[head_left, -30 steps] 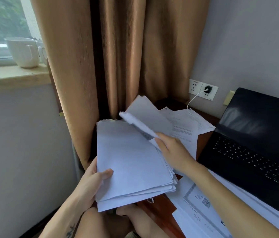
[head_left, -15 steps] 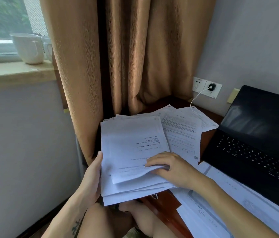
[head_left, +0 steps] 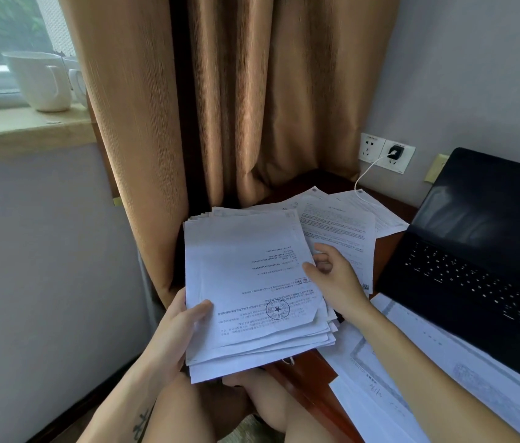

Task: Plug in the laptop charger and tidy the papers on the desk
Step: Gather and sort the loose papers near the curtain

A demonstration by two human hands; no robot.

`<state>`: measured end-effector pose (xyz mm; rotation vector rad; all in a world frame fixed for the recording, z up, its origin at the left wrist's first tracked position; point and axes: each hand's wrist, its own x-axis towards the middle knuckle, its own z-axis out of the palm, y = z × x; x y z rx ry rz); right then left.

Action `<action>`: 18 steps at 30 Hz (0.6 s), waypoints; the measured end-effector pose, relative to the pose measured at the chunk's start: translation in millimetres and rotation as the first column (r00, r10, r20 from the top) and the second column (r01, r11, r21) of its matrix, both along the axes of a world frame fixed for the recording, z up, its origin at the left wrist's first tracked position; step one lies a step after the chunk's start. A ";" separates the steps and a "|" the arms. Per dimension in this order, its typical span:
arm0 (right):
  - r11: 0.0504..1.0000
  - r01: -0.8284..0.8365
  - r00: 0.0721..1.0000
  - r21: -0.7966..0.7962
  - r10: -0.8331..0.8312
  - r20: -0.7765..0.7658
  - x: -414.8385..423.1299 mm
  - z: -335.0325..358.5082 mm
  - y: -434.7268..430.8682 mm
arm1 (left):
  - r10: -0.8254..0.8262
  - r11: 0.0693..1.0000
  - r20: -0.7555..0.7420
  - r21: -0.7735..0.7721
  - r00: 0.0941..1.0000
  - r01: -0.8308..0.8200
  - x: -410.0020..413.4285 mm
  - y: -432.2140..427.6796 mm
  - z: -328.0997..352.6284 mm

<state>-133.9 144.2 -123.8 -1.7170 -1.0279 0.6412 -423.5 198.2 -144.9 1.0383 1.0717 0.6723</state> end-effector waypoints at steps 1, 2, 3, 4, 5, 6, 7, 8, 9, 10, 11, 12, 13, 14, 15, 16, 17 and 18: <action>1.000 0.020 1.000 0.003 -0.020 0.004 0.0 -1.8 3.8 | 0.004 1.000 0.003 -0.003 1.000 -0.004 0.2 -0.4 -0.2; 1.000 0.030 1.000 0.010 -0.030 -0.003 -0.1 -3.4 6.7 | 0.009 1.000 0.007 -0.005 1.000 -0.009 0.4 -0.9 0.0; 0.999 0.031 0.999 0.017 -0.031 -0.020 0.8 -5.0 9.1 | 0.014 1.000 0.013 -0.007 1.000 -0.014 0.5 -1.1 0.3; 0.999 0.024 0.999 0.025 -0.023 -0.046 2.1 -5.7 9.9 | 0.018 1.000 0.021 -0.009 1.000 -0.018 0.7 -1.9 0.9; 0.999 0.018 0.998 0.031 -0.016 -0.057 3.9 -5.1 9.8 | 0.024 1.000 0.027 -0.010 0.999 -0.023 1.0 -2.6 1.7; 0.999 0.018 0.998 0.032 -0.016 -0.058 6.5 -3.6 8.4 | 0.029 1.000 0.029 -0.010 0.999 -0.029 1.0 -3.2 2.7; 0.999 0.024 0.998 0.027 -0.022 -0.051 9.3 -1.3 5.9 | 0.033 0.999 0.031 -0.012 0.999 -0.033 1.1 -3.8 3.3; 0.999 0.026 0.999 0.023 -0.025 -0.047 12.4 1.3 2.6 | 0.036 0.999 0.036 -0.015 0.999 -0.035 1.2 -4.8 4.4; 1.000 0.026 0.999 0.017 -0.025 -0.044 15.0 3.5 -1.3 | 0.034 0.999 0.047 -0.018 0.998 -0.034 1.4 -6.0 5.6; 1.000 0.015 0.999 0.014 -0.015 -0.045 15.2 6.5 -5.4 | 0.032 0.999 0.058 -0.021 0.998 -0.031 1.1 -7.3 6.8; 1.000 -0.001 0.999 0.007 0.001 -0.036 13.7 7.9 -7.5 | 0.032 0.999 0.070 -0.023 0.997 -0.031 0.7 -7.7 7.1; 1.000 -0.022 1.000 -0.001 0.022 -0.011 10.9 8.1 -8.3 | 0.030 0.999 0.081 -0.023 0.996 -0.028 0.5 -8.4 7.5; 0.999 -0.043 0.998 -0.009 0.043 0.038 7.7 6.1 -7.2 | 0.026 0.999 0.090 -0.021 0.996 -0.024 0.8 -9.4 7.8; 0.998 -0.065 0.992 -0.017 0.066 0.104 3.9 2.7 -4.2 | 0.017 1.000 0.094 -0.016 0.995 -0.016 1.2 -10.3 8.4; 0.996 -0.086 0.980 -0.032 0.091 0.176 -0.8 -1.6 0.2 | 0.007 1.000 0.091 -0.010 0.996 -0.006 1.5 -10.7 8.5; 0.993 -0.104 0.963 -0.055 0.114 0.243 -5.7 -5.9 4.3 | -0.006 1.000 0.085 -0.002 0.996 0.006 1.9 -11.0 9.3; 0.991 -0.111 0.943 -0.079 0.130 0.307 -10.1 -9.5 8.4 | -0.019 1.000 0.077 0.005 0.997 0.019 1.8 -10.6 9.4; 0.990 -0.109 0.923 -0.088 0.134 0.360 -12.8 -12.3 11.8 | -0.028 1.000 0.067 0.012 0.997 0.028 1.6 -10.1 9.9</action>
